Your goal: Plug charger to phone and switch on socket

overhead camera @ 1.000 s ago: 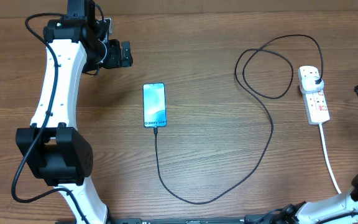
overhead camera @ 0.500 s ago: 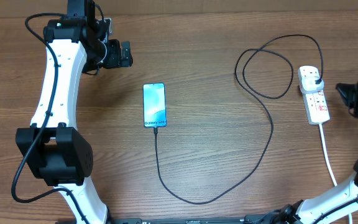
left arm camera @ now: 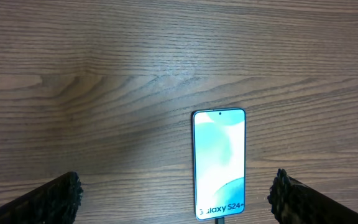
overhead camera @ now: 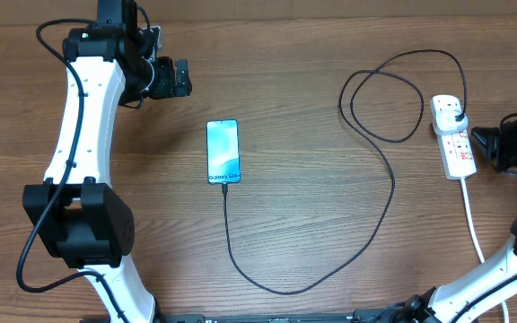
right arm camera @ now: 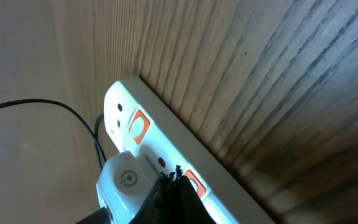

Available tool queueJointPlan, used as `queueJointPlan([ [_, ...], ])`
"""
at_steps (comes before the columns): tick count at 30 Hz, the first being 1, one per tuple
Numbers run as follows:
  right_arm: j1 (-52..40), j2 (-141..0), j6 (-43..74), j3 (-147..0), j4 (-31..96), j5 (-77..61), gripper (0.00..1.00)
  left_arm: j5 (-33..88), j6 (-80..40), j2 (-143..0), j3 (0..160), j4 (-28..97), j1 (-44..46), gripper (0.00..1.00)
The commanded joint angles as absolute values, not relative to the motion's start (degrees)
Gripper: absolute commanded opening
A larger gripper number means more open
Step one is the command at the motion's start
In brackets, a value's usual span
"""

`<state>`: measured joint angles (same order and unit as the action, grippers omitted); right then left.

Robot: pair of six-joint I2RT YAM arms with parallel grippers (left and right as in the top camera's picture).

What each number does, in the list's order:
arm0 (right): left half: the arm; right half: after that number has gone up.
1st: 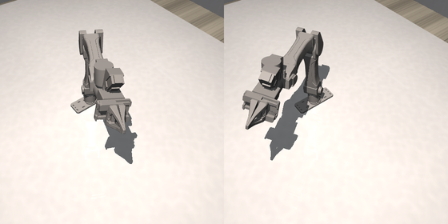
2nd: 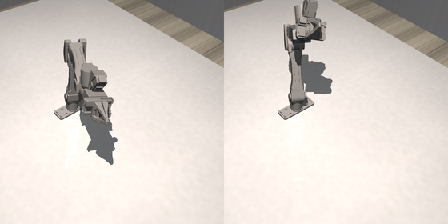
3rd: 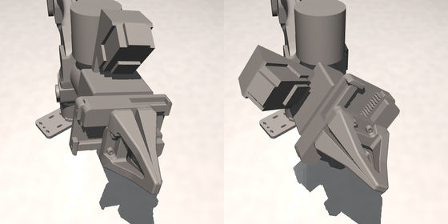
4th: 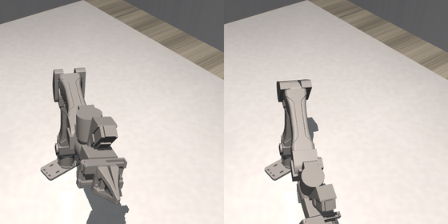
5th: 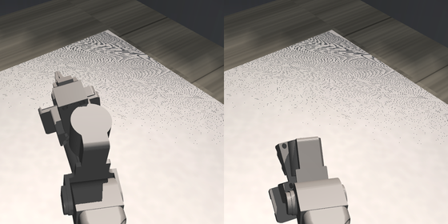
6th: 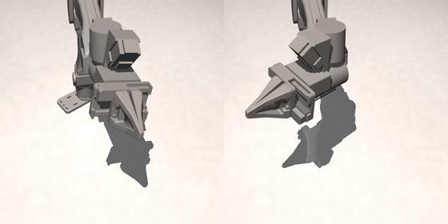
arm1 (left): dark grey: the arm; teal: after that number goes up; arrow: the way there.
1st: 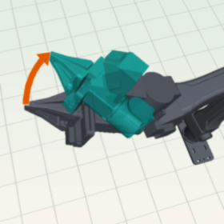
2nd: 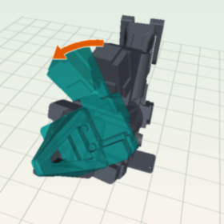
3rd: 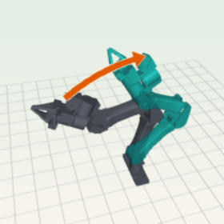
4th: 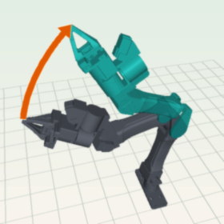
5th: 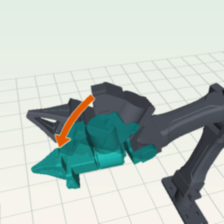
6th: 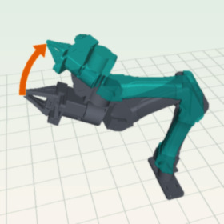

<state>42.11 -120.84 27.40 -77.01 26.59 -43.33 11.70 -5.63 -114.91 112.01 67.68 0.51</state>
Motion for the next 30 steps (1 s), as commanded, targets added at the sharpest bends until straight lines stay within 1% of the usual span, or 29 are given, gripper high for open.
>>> queueJointPlan([
  [1,41.0,-121.2,27.7,-76.8,25.8,-43.1,0.04,11.4,-5.4,-115.5,111.9,67.5,0.4,1.0],
  [22,39.7,-123.4,27.2,-76.4,27.1,-43.5,0.04,11.4,-5.4,-115.5,111.9,67.5,0.4,1.0],
  [30,38.6,-123.4,27.0,-76.4,30.0,-43.0,0.04,11.4,-5.4,-115.5,111.9,67.5,0.4,1.0],
])
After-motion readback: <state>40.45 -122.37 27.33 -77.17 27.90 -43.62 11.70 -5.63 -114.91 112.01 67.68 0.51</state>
